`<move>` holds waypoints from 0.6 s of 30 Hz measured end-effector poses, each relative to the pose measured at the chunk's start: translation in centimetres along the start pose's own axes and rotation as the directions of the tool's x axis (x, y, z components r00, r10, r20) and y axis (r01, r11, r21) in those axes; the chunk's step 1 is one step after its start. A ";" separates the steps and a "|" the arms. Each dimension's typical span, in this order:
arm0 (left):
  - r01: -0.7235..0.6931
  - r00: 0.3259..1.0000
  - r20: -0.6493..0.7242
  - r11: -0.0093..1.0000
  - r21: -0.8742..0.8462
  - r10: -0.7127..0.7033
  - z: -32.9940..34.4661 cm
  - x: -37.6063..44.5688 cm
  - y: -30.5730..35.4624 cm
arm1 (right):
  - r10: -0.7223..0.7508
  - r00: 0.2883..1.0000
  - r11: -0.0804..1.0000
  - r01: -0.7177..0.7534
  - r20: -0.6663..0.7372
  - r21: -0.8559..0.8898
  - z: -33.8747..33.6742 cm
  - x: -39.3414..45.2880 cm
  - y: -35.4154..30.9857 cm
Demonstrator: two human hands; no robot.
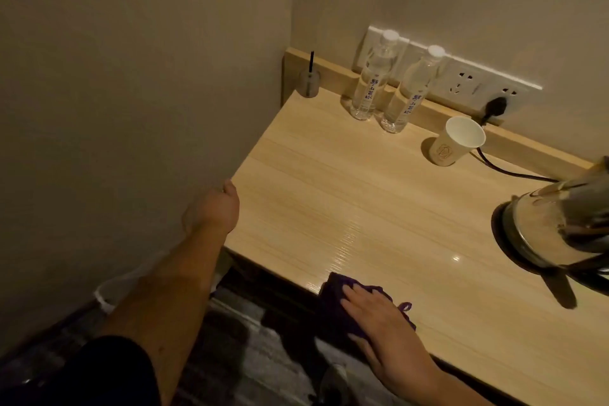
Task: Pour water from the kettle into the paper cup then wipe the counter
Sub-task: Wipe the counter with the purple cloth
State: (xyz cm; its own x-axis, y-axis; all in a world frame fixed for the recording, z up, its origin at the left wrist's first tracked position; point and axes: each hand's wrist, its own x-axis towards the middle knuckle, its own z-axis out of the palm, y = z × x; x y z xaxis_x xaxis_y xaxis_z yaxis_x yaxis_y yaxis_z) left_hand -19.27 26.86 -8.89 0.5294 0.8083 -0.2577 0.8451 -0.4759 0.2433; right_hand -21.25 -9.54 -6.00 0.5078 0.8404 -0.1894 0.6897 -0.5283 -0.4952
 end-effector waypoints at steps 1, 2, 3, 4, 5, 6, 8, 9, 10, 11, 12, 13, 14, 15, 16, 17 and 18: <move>0.003 1.000 -0.006 1.000 -0.001 -0.003 0.1 0.1 0.0 | 0.087 0.996 0.983 -0.081 -0.028 0.167 -0.7 -0.4 -0.7; 0.004 1.000 -0.007 1.000 -0.004 -0.004 0.2 0.2 0.0 | 0.213 0.976 0.904 -0.183 -0.036 0.386 -2.0 -0.4 -1.4; 0.004 1.000 -0.003 1.000 -0.010 -0.004 0.2 0.2 -0.1 | 0.346 0.938 0.727 -0.277 0.013 0.629 -3.3 -0.2 -1.9; 0.006 1.000 -0.001 1.000 -0.016 -0.006 0.2 0.3 -0.1 | 0.449 0.885 0.455 -0.343 0.121 0.822 -4.9 0.2 -2.0; 0.009 1.000 -0.001 1.000 -0.016 -0.009 0.2 0.3 0.0 | 0.515 0.830 0.193 -0.356 0.215 0.914 -6.5 0.7 -1.6; 0.013 1.000 0.000 1.000 -0.013 -0.013 0.1 0.4 0.0 | 0.562 0.786 0.014 -0.320 0.257 0.947 -8.2 1.1 -1.1; 0.023 1.000 -0.001 1.000 -0.011 -0.023 0.1 0.4 0.1 | 0.629 0.747 -0.037 -0.246 0.214 0.969 -11.8 2.4 0.4; 0.029 1.000 -0.003 1.000 -0.011 -0.029 0.1 0.4 0.2 | 0.646 0.750 0.058 -0.236 0.144 0.970 -13.4 3.5 1.5; 0.034 0.999 -0.001 0.999 -0.009 -0.034 0.1 0.4 0.2 | 0.650 0.758 0.204 -0.243 0.055 0.948 -14.9 4.8 2.5; 0.037 0.999 0.000 0.999 -0.006 -0.037 0.1 0.5 0.2 | 0.643 0.765 0.385 -0.276 -0.041 0.881 -15.9 6.6 4.0; 0.041 0.999 0.003 0.999 -0.001 -0.041 0.2 0.5 0.1 | 0.615 0.776 0.584 -0.328 -0.140 0.743 -16.7 8.5 5.4; 0.044 0.999 0.006 0.999 0.002 -0.044 0.3 0.6 0.0 | 0.544 0.801 0.773 -0.363 -0.250 0.520 -17.1 10.6 7.0; 0.047 0.999 0.002 0.999 0.004 -0.047 0.3 0.6 -0.1 | 0.431 0.839 0.895 -0.352 -0.331 0.274 -17.0 12.9 8.8; 0.049 0.999 -0.006 0.999 0.004 -0.049 0.4 0.7 -0.1 | 0.309 0.880 0.949 -0.311 -0.361 0.053 -16.6 15.1 10.4; 0.048 0.999 -0.012 0.999 0.007 -0.048 0.4 0.7 -0.2 | 0.220 0.917 0.953 -0.275 -0.333 -0.127 -15.9 17.0 11.6; 0.044 0.999 -0.020 0.999 0.010 -0.044 0.4 0.6 -0.1 | 0.176 0.947 0.935 -0.246 -0.269 -0.256 -14.8 18.6 12.8; 0.038 0.999 -0.027 0.999 0.010 -0.038 0.3 0.6 0.0 | 0.158 0.965 0.915 -0.223 -0.210 -0.336 -13.8 19.7 13.7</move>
State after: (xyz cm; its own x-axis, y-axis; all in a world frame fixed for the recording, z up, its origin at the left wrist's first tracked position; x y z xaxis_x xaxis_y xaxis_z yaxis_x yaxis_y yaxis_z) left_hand -18.98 27.23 -9.35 0.4947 0.8348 -0.2418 0.8655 -0.4479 0.2242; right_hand 5.35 -1.87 -4.82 0.7072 0.7022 -0.0825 0.6914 -0.7113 -0.1264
